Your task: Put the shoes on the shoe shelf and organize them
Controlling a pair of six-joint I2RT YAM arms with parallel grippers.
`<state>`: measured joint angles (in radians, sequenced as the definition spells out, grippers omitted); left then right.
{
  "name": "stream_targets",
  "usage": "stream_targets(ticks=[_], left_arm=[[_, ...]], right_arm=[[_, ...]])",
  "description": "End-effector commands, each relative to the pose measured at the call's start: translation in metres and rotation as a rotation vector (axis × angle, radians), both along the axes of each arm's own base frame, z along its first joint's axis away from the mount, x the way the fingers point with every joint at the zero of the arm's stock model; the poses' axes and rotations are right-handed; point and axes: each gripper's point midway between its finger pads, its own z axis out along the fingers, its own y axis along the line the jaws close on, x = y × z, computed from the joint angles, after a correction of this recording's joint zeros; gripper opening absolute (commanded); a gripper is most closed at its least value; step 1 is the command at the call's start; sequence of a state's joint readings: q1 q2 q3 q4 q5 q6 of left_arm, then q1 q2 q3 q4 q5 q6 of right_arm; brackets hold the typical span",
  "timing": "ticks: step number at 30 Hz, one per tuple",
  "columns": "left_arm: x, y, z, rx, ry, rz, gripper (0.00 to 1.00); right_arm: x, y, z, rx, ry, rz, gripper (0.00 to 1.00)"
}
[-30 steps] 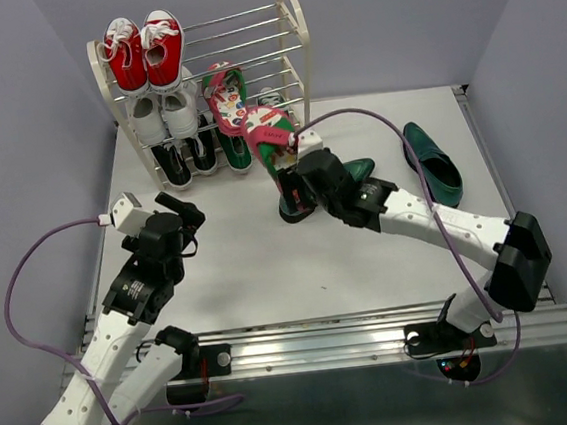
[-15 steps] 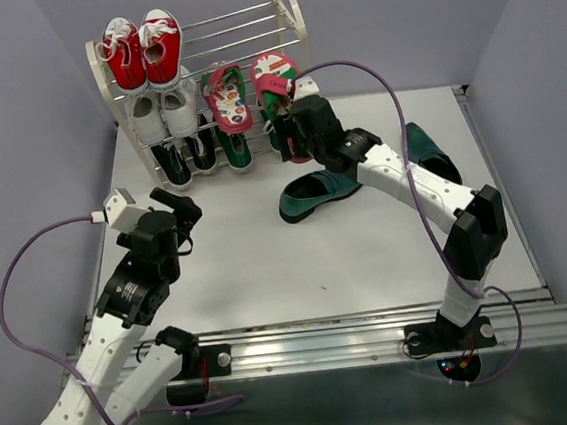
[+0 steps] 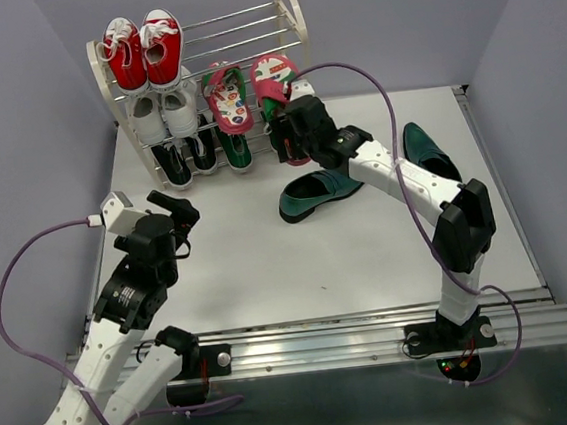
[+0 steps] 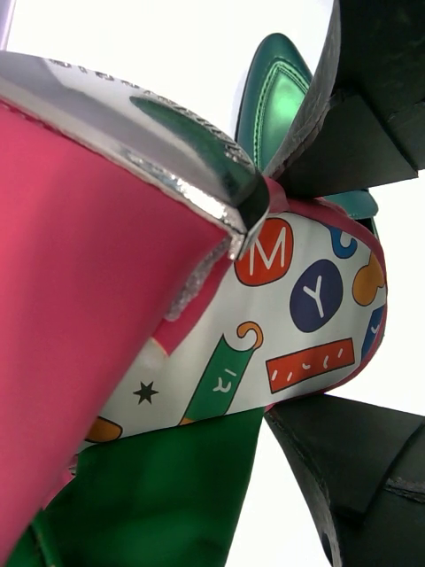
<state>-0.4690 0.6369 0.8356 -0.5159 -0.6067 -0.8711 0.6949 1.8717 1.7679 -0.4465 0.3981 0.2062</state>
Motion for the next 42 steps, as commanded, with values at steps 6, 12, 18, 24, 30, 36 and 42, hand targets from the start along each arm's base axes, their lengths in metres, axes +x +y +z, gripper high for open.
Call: stream_targets(ticks=[6,12,18,24,30,36,42], left_arm=[[0.000,0.007,0.013,0.007,-0.035,0.025,0.99],[0.001,0.006,0.011,0.008,-0.031,0.022,0.99],[0.001,0.005,0.011,0.006,-0.027,0.019,0.99],[-0.001,0.008,0.013,0.010,-0.029,0.032,0.99],[-0.001,0.010,0.013,0.014,-0.032,0.040,0.99],[-0.001,0.010,0.013,0.020,-0.029,0.041,0.99],[0.001,0.010,0.011,0.021,-0.029,0.044,0.99]], right_arm=[[-0.022,-0.011,0.054,0.178,-0.123,0.009,0.01],[-0.035,-0.014,0.067,0.208,-0.145,0.048,0.01],[-0.016,-0.007,0.066,0.176,-0.157,0.024,0.02],[0.006,-0.001,0.081,0.162,-0.191,-0.015,0.02],[0.021,0.006,0.085,0.150,-0.212,-0.028,0.03],[0.040,0.017,0.088,0.140,-0.239,-0.045,0.04],[0.070,0.016,0.109,0.149,-0.310,-0.100,0.08]])
